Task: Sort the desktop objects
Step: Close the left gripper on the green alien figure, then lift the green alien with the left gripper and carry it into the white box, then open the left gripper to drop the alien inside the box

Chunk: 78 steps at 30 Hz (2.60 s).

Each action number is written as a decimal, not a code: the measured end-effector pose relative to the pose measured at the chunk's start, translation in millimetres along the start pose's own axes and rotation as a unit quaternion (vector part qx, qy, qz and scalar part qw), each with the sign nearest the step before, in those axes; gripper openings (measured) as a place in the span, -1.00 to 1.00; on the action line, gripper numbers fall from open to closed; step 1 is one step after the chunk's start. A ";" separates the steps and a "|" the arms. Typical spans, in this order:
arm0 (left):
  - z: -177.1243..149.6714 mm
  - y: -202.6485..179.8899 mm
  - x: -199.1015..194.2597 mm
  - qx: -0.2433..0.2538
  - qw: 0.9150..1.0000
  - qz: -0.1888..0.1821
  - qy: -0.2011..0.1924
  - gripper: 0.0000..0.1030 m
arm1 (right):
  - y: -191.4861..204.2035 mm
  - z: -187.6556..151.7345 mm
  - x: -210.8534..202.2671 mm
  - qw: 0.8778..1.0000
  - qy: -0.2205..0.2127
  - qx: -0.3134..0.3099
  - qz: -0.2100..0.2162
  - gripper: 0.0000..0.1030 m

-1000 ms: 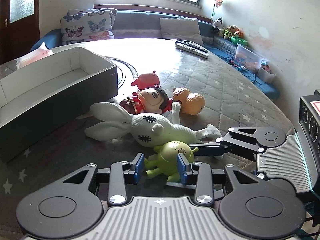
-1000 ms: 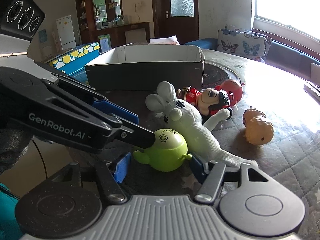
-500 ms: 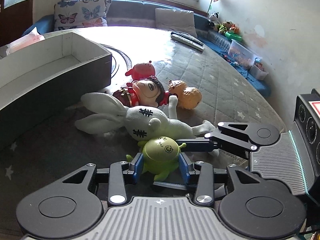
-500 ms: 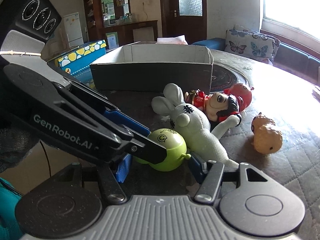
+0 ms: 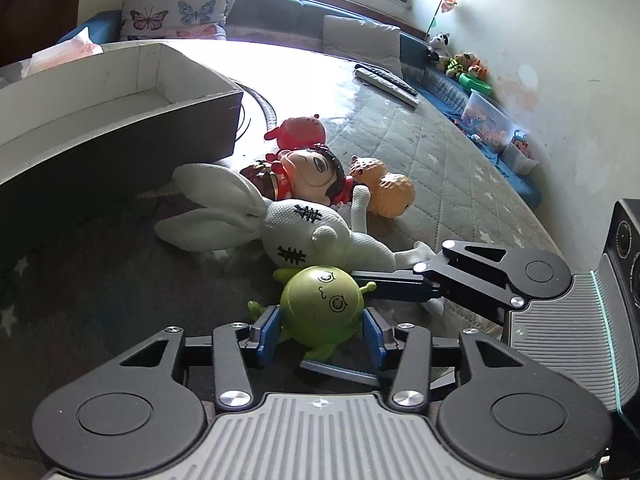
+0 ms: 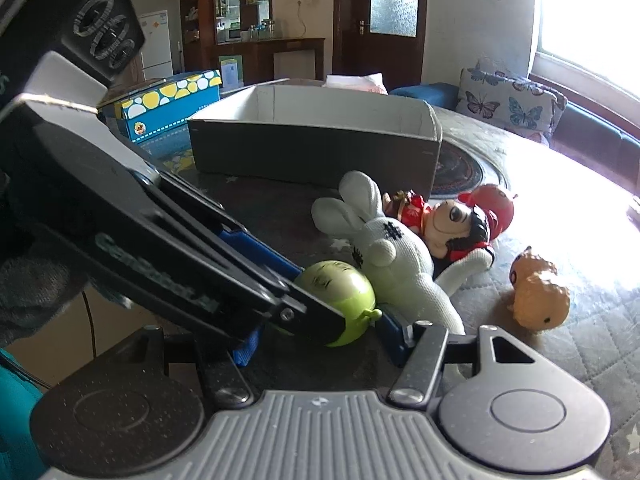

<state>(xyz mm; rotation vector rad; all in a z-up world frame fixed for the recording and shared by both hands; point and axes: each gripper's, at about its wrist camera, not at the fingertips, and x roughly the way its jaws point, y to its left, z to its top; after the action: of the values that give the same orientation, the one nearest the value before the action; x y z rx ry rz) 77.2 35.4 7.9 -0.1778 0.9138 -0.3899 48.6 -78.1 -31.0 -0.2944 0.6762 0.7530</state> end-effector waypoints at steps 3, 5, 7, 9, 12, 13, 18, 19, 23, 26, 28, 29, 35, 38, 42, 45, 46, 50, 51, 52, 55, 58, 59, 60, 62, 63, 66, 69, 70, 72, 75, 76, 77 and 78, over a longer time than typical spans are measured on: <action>-1.0 1.7 -2.3 -0.004 1.000 0.002 -0.003 -0.08 | 0.7 2.4 -0.3 1.000 -0.002 -0.001 0.000 0.11; -0.9 2.8 -6.6 -0.007 1.000 0.003 -0.008 -0.08 | 2.3 5.0 -3.1 1.000 -0.007 -0.008 -0.003 0.04; 1.7 3.5 -14.1 -0.007 1.000 0.003 -0.019 -0.08 | 3.3 9.6 -6.8 1.000 -0.016 -0.014 -0.003 0.04; 6.3 3.4 -22.5 -0.003 0.999 0.005 -0.033 -0.08 | 3.8 16.5 -10.7 0.999 -0.030 -0.022 -0.006 0.04; 18.2 5.6 -33.5 0.004 0.998 0.009 -0.056 -0.08 | 2.7 30.1 -13.4 0.998 -0.051 -0.035 -0.012 0.03; 23.4 6.8 -36.6 0.007 0.998 0.011 -0.063 -0.08 | 1.9 34.7 -13.3 0.998 -0.055 -0.039 -0.013 0.03; 58.5 18.2 -51.7 0.019 0.994 0.028 -0.107 -0.08 | -6.3 76.6 -5.5 0.993 -0.093 -0.069 -0.027 0.03; 66.0 21.6 -53.9 0.021 0.993 0.030 -0.115 -0.08 | -8.4 83.4 -3.8 0.992 -0.098 -0.072 -0.028 0.03; 99.9 43.3 -54.3 0.015 0.990 0.035 -0.138 -0.08 | -22.3 123.1 15.0 0.989 -0.121 -0.079 -0.029 0.03; 120.5 62.9 -45.3 0.003 0.990 0.034 -0.138 -0.08 | -33.1 146.5 36.6 0.989 -0.117 -0.081 -0.027 0.03; 133.2 78.9 -35.5 -0.011 0.991 0.030 -0.133 -0.08 | -41.9 157.9 52.8 0.990 -0.111 -0.079 -0.022 0.03; 138.5 86.2 -30.5 -0.017 0.991 0.029 -0.130 -0.08 | -46.1 162.5 61.2 0.991 -0.107 -0.078 -0.019 0.03; 155.2 126.6 4.7 -0.047 0.993 0.024 -0.102 -0.07 | -63.5 173.7 108.2 0.995 -0.072 -0.063 -0.007 0.00; 157.0 143.8 20.9 -0.065 0.994 0.015 -0.087 -0.07 | -69.8 170.0 129.9 0.997 -0.051 -0.060 -0.004 -0.02; 160.5 160.4 38.0 -0.087 0.994 0.005 -0.071 -0.07 | -74.7 168.0 150.8 0.998 -0.029 -0.059 -0.006 -0.06; 161.8 167.7 46.5 -0.098 0.993 -0.003 -0.061 -0.07 | -76.7 166.9 161.0 0.998 -0.015 -0.059 -0.008 -0.06; 161.9 169.6 47.4 -0.102 0.993 -0.007 -0.058 -0.07 | -77.1 166.1 162.5 0.998 -0.013 -0.060 -0.009 -0.06; 163.1 176.5 48.4 -0.122 0.991 -0.013 -0.050 -0.07 | -80.3 163.7 163.3 0.999 -0.012 -0.048 -0.002 -0.05; 163.5 177.6 49.1 -0.124 0.991 -0.013 -0.047 -0.07 | -80.0 163.9 162.8 0.999 -0.013 -0.044 0.000 -0.05; 164.4 178.9 50.0 -0.124 0.991 -0.012 -0.046 -0.07 | -80.2 164.2 162.7 0.999 -0.014 -0.041 0.001 -0.04; 164.3 179.2 49.0 -0.128 0.991 -0.007 -0.046 -0.07 | -79.8 164.6 162.8 0.999 -0.013 -0.035 0.001 -0.04; 163.8 180.2 48.6 -0.133 0.990 -0.008 -0.041 -0.08 | -80.6 163.2 164.8 0.999 -0.008 -0.030 -0.004 -0.04; 163.3 179.4 48.0 -0.131 0.990 -0.010 -0.041 -0.09 | -81.0 162.6 165.4 1.000 -0.006 -0.028 -0.007 -0.04; 162.6 179.1 46.5 -0.131 0.990 -0.012 -0.043 -0.10 | -81.0 162.8 166.5 1.000 -0.004 -0.026 -0.011 -0.04; 161.9 179.5 44.0 -0.134 0.990 -0.014 -0.046 -0.10 | -80.6 162.1 165.5 1.000 -0.004 -0.027 -0.012 -0.04; 161.8 180.2 43.1 -0.136 0.990 -0.013 -0.047 -0.10 | -80.2 162.3 165.4 1.000 -0.003 -0.028 -0.013 -0.04; 160.0 181.5 40.9 -0.139 0.989 -0.008 -0.046 -0.10 | -78.5 163.6 163.8 0.999 -0.004 -0.031 -0.013 -0.02; 157.0 182.4 34.8 -0.146 0.988 -0.010 -0.053 -0.10 | -78.1 164.3 157.6 0.999 -0.010 -0.034 -0.013 -0.02; 156.5 181.5 32.6 -0.148 0.987 -0.010 -0.057 -0.10 | -78.2 164.3 154.4 0.999 -0.012 -0.033 -0.013 -0.02; 154.7 177.4 25.4 -0.146 0.987 -0.008 -0.066 -0.10 | -77.8 163.8 145.9 0.999 -0.019 -0.033 -0.015 -0.01; 152.4 169.0 14.9 -0.139 0.987 -0.006 -0.078 -0.10 | -77.0 162.3 132.3 0.999 -0.029 -0.031 -0.016 -0.01; 151.1 164.9 11.1 -0.136 0.987 -0.005 -0.082 -0.10 | -76.0 161.1 125.0 0.999 -0.034 -0.030 -0.015 -0.01; 150.0 161.0 7.7 -0.133 0.987 -0.004 -0.085 -0.10 | -74.8 159.8 119.4 0.999 -0.038 -0.031 -0.016 0.00; 148.1 156.1 3.4 -0.128 0.988 -0.002 -0.089 -0.10 | -74.0 158.6 115.3 0.998 -0.041 -0.032 -0.017 0.00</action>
<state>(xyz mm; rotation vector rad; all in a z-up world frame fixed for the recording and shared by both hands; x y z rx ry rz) 236.7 174.9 45.8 -0.4441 0.7848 -0.2545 235.2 6.4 13.2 -0.3312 0.5687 0.7506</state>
